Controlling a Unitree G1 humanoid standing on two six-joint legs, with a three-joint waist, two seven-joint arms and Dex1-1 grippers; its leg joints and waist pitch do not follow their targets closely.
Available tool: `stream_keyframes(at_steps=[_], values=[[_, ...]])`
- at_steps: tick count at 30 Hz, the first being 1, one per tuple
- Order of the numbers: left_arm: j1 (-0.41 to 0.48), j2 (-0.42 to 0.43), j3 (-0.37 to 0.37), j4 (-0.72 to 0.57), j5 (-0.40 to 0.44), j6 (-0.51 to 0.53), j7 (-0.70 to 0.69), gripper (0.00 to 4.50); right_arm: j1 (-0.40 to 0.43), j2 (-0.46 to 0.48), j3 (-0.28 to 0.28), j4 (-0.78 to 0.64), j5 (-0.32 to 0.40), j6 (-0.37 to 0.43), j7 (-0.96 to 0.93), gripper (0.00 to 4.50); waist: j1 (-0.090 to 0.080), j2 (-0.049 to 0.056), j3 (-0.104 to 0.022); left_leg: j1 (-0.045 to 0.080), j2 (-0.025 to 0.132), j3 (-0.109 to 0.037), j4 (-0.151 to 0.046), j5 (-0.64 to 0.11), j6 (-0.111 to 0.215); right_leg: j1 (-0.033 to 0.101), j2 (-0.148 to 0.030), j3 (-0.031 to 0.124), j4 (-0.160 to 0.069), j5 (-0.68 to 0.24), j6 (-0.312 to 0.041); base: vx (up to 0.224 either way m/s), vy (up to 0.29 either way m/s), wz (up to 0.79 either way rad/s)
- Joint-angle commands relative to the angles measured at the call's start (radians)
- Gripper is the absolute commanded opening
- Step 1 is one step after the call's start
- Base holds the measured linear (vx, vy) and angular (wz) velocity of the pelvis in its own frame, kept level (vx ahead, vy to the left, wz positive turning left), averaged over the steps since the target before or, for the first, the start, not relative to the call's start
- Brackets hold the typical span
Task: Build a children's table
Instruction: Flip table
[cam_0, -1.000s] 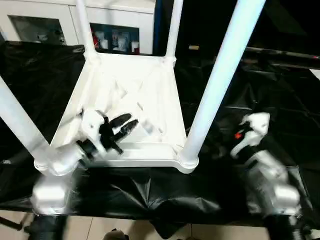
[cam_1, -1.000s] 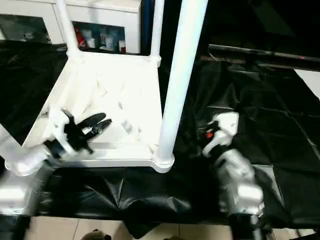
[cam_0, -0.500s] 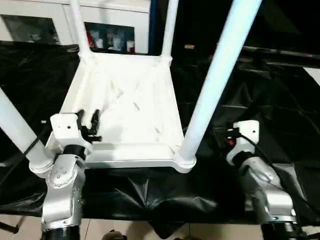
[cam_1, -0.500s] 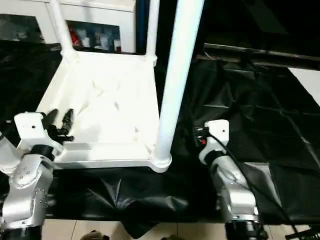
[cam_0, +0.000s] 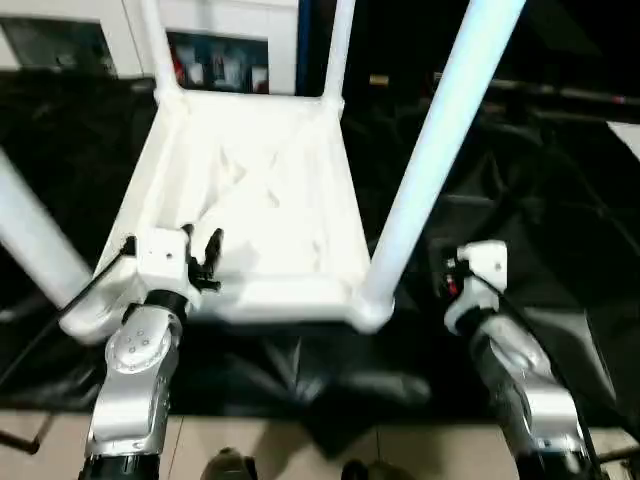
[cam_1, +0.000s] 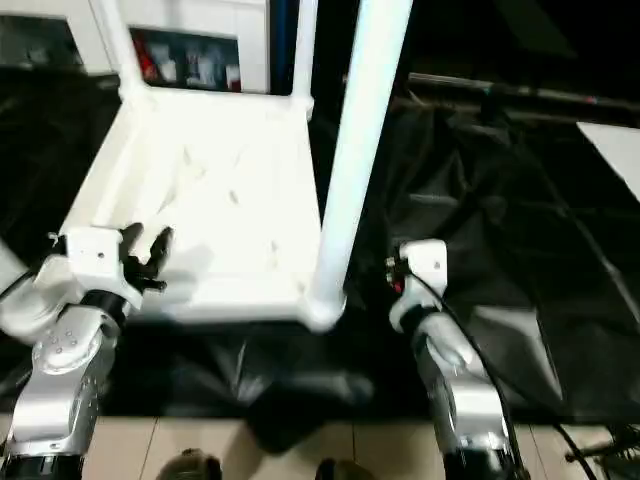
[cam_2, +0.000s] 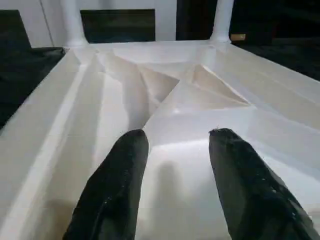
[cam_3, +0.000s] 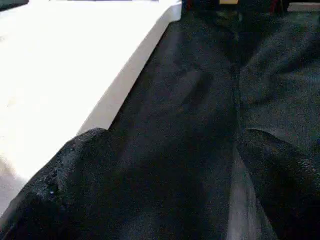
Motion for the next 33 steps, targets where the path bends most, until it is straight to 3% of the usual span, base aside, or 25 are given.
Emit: stream_keyframes(at_steps=[1,2,3,4,5,6,7,8,9,10,11,12,13,14,15,16,17,21,23,24,26,27,28,29,33], values=[[0.0,0.015,-0.01,-0.018,0.004,0.008,-0.016,2.25,0.007,-0.01,-0.005,-0.031,0.002,0.011,-0.001,4.5,-0.043,0.036,-0.022,0.124,0.014,-0.034,-0.074,-0.709,-0.029,0.011,-0.014,-0.09,-0.177,-0.793,0.069,-0.164,0.051,-0.15],[0.005,0.025,-0.013,-0.023,0.002,0.008,-0.027,2.25,0.019,-0.013,-0.003,-0.038,-0.002,0.007,0.001,4.5,0.015,0.074,-0.008,-0.026,0.089,-0.031,-0.228,-0.932,-0.075,0.161,-0.005,-0.064,0.179,-0.462,-0.003,-0.084,0.064,-0.15],[0.01,0.029,-0.015,-0.026,0.002,0.006,-0.032,2.25,0.024,-0.019,-0.001,-0.04,-0.008,0.004,0.004,4.5,0.015,0.074,-0.008,-0.026,0.089,-0.031,-0.228,-0.932,-0.075,0.161,-0.005,-0.064,0.179,-0.462,-0.003,-0.084,0.064,-0.15],[0.021,0.039,-0.017,-0.032,0.0,0.005,-0.047,2.25,0.035,-0.034,0.005,-0.041,-0.023,-0.005,0.01,4.5,0.088,0.066,-0.009,-0.04,0.047,0.061,-0.239,-0.955,-0.096,0.166,0.007,-0.03,0.216,-0.388,-0.026,-0.078,0.022,0.02],[0.027,0.047,-0.02,-0.036,-0.003,0.008,-0.054,2.25,0.04,-0.043,0.009,-0.041,-0.032,-0.011,0.013,4.5,0.065,-0.004,-0.045,0.071,0.035,0.046,-0.125,-0.646,-0.134,0.101,-0.074,0.074,0.107,-0.821,0.057,-0.049,-0.096,-0.01],[0.03,0.051,-0.018,-0.039,-0.005,0.01,-0.056,2.25,0.044,-0.045,0.002,-0.043,-0.022,-0.013,0.021,4.5,0.05,-0.048,-0.034,0.104,-0.003,0.01,0.058,-0.425,-0.096,0.03,-0.152,0.11,-0.058,-1.038,0.081,-0.049,-0.096,-0.01],[0.039,0.06,-0.015,-0.045,-0.009,0.014,-0.061,2.25,0.052,-0.047,-0.014,-0.046,0.003,-0.016,0.039,4.5,0.067,-0.027,-0.03,0.069,-0.022,-0.046,0.081,-0.195,-0.028,0.066,-0.195,0.16,-0.09,-1.061,0.052,0.033,-0.098,-0.11],[0.052,0.073,-0.007,-0.061,-0.034,0.028,-0.084,2.25,0.064,-0.053,-0.037,-0.055,0.039,-0.015,0.066,4.5,0.104,0.007,-0.022,0.033,-0.014,-0.072,-0.009,-0.023,-0.008,0.125,-0.143,0.135,-0.057,-0.7,0.027,0.0,0.0,0.0],[0.07,0.09,0.007,-0.09,-0.059,0.053,-0.107,2.44,0.078,-0.074,-0.048,-0.066,0.069,-0.003,0.109,4.5,0.1,0.015,-0.033,0.082,0.001,-0.062,-0.052,-0.094,-0.039,0.097,-0.071,0.097,-0.011,-0.432,-0.046,0.0,0.0,0.0],[0.07,0.09,0.008,-0.091,-0.06,0.054,-0.107,2.44,0.078,-0.075,-0.048,-0.066,0.07,-0.002,0.111,4.5,0.092,0.022,-0.038,0.097,0.011,-0.06,-0.064,-0.165,-0.039,0.089,-0.061,0.097,-0.002,-0.356,-0.077,-0.059,-0.008,0.31],[0.1,0.116,0.026,-0.138,-0.08,0.092,-0.124,2.54,0.104,-0.118,-0.046,-0.089,0.11,0.016,0.2,4.5,0.079,0.032,-0.052,0.086,0.02,-0.065,-0.083,-0.16,-0.022,0.119,-0.06,0.087,0.016,-0.159,-0.123,0.0,0.0,0.0],[0.111,0.125,0.03,-0.155,-0.088,0.101,-0.132,2.63,0.114,-0.133,-0.043,-0.097,0.121,0.023,0.23,4.5,0.071,0.041,-0.056,0.069,0.023,-0.07,-0.089,-0.08,0.006,0.133,-0.053,0.076,0.021,0.013,-0.128,0.0,0.0,0.0],[0.112,0.126,0.031,-0.155,-0.088,0.102,-0.133,2.71,0.114,-0.134,-0.043,-0.098,0.121,0.023,0.231,4.5,0.071,0.041,-0.056,0.069,0.023,-0.07,-0.089,-0.08,0.006,0.133,-0.053,0.076,0.021,0.013,-0.128,0.0,0.0,0.0],[0.134,0.137,0.033,-0.186,-0.099,0.122,-0.147,2.81,0.133,-0.162,-0.039,-0.115,0.142,0.03,0.281,4.5,0.066,0.027,-0.055,0.07,0.017,-0.062,-0.088,-0.095,0.028,0.135,-0.06,0.079,0.016,0.095,-0.138,0.0,0.0,0.0],[0.162,0.147,0.036,-0.222,-0.109,0.133,-0.162,2.91,0.153,-0.192,-0.037,-0.134,0.164,0.036,0.334,4.5,0.066,0.032,-0.056,0.066,0.015,-0.062,-0.09,-0.107,0.036,0.142,-0.066,0.077,0.011,0.094,-0.143,0.0,0.0,0.0],[0.217,0.157,0.046,-0.287,-0.153,0.165,-0.192,2.91,0.187,-0.242,-0.042,-0.165,0.208,0.049,0.422,4.5,0.066,0.025,-0.054,0.067,0.017,-0.061,-0.092,-0.116,0.041,0.143,-0.069,0.077,0.007,0.089,-0.143,0.0,0.0,0.0],[0.225,0.158,0.047,-0.295,-0.159,0.169,-0.197,3.07,0.191,-0.249,-0.042,-0.169,0.214,0.051,0.434,4.5,0.065,0.029,-0.051,0.065,0.021,-0.062,-0.095,-0.128,0.049,0.143,-0.07,0.077,0.004,0.084,-0.143,0.013,0.051,0.02],[0.357,0.184,0.078,-0.41,-0.294,0.207,-0.292,3.32,0.227,-0.326,-0.074,-0.201,0.284,0.087,0.567,4.5,0.056,0.019,-0.044,0.065,0.02,-0.059,-0.106,-0.189,0.049,0.141,-0.074,0.078,-0.015,-0.035,-0.151,0.003,0.013,0.0],[0.403,0.202,0.129,-0.43,-0.34,0.213,-0.319,3.58,0.222,-0.353,-0.084,-0.208,0.305,0.097,0.598,4.5,0.055,0.02,-0.036,0.067,0.019,-0.057,-0.113,-0.246,0.033,0.136,-0.078,0.081,-0.027,-0.153,-0.148,0.0,0.0,0.0],[0.417,0.215,0.208,-0.406,-0.369,0.208,-0.331,3.58,0.195,-0.36,-0.081,-0.214,0.321,0.104,0.61,4.5,0.054,0.019,-0.035,0.07,0.018,-0.056,-0.113,-0.261,0.026,0.134,-0.077,0.081,-0.031,-0.188,-0.145,0.0,0.0,0.0],[0.417,0.22,0.234,-0.394,-0.38,0.209,-0.334,3.75,0.185,-0.361,-0.074,-0.219,0.33,0.11,0.617,4.5,0.052,0.016,-0.026,0.079,0.013,-0.051,-0.121,-0.323,-0.005,0.129,-0.083,0.086,-0.053,-0.371,-0.117,0.0,0.0,0.0],[0.406,0.228,0.258,-0.369,-0.372,0.198,-0.326,3.84,0.171,-0.357,-0.056,-0.232,0.343,0.123,0.626,4.5,0.052,0.014,-0.026,0.083,0.013,-0.051,-0.124,-0.329,-0.011,0.129,-0.084,0.086,-0.057,-0.403,-0.109,0.0,0.0,0.0],[0.406,0.228,0.258,-0.369,-0.372,0.198,-0.326,3.91,0.171,-0.357,-0.056,-0.232,0.343,0.123,0.626,4.5,0.054,0.014,-0.029,0.083,0.016,-0.053,-0.127,-0.313,-0.018,0.13,-0.085,0.088,-0.058,-0.408,-0.092,0.0,0.0,0.0],[0.366,0.244,0.291,-0.321,-0.362,0.194,-0.284,3.97,0.146,-0.343,-0.01,-0.25,0.355,0.141,0.649,4.5,0.058,0.024,-0.031,0.089,0.018,-0.053,-0.127,-0.309,-0.022,0.123,-0.082,0.089,-0.055,-0.379,-0.091,0.0,0.0,0.0],[0.265,0.253,0.311,-0.25,-0.347,0.211,-0.184,4.28,0.098,-0.301,0.06,-0.234,0.337,0.141,0.675,4.5,0.06,0.026,-0.039,0.09,0.019,-0.056,-0.128,-0.294,-0.038,0.125,-0.082,0.088,-0.046,-0.292,-0.105,0.0,0.0,0.0]])
